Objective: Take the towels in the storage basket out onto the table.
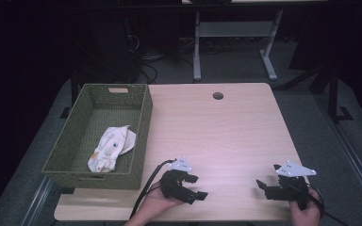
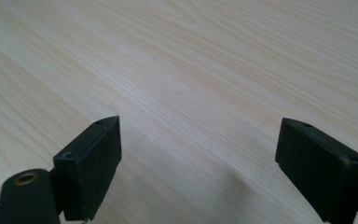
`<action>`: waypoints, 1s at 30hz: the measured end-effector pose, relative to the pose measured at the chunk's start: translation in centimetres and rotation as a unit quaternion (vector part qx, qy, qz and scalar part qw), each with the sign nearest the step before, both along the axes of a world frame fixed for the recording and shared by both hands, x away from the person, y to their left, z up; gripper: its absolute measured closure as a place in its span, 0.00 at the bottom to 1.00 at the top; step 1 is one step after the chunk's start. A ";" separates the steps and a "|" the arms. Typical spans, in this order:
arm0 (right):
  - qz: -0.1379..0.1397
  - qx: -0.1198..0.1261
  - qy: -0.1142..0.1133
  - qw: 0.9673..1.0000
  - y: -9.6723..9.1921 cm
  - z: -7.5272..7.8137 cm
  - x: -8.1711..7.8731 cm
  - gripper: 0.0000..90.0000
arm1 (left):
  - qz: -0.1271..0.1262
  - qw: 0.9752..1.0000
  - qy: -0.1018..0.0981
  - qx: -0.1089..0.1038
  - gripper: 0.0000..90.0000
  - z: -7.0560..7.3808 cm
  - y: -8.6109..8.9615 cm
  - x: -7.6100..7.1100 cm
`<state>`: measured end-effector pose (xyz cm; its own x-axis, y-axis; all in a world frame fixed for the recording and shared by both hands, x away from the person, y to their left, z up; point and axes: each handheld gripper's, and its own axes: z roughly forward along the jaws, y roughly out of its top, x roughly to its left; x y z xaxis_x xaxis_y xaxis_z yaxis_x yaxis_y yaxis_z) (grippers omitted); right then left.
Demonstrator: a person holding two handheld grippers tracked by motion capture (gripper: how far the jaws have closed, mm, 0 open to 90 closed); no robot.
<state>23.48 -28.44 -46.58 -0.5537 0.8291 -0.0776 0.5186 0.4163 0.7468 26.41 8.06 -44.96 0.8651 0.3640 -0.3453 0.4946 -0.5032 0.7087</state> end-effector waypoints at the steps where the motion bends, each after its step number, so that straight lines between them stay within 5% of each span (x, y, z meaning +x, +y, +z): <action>1: -0.001 0.001 0.000 1.000 0.0 0.0 0.0 0.16 | 0.000 1.000 0.000 0.000 0.29 0.1 0.0 0.0; 12: -0.009 0.004 -0.002 1.000 -0.3 0.0 0.0 0.16 | 0.006 1.000 -0.012 -0.013 0.28 2.2 0.4 0.6; 21: -0.003 0.000 -0.004 1.000 0.0 0.1 -0.1 0.16 | 0.013 0.999 -0.038 -0.019 0.28 6.0 0.3 1.9; 30: -0.004 0.003 -0.005 1.000 0.0 0.2 -0.2 0.16 | -0.003 0.999 -0.034 0.009 0.26 7.7 -0.3 3.0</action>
<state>23.25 -28.41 -46.35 -0.5470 0.8334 -0.0788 0.5136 0.4085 0.7546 29.39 7.75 -37.27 0.8882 0.3644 -0.2799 0.4432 -0.5187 0.7311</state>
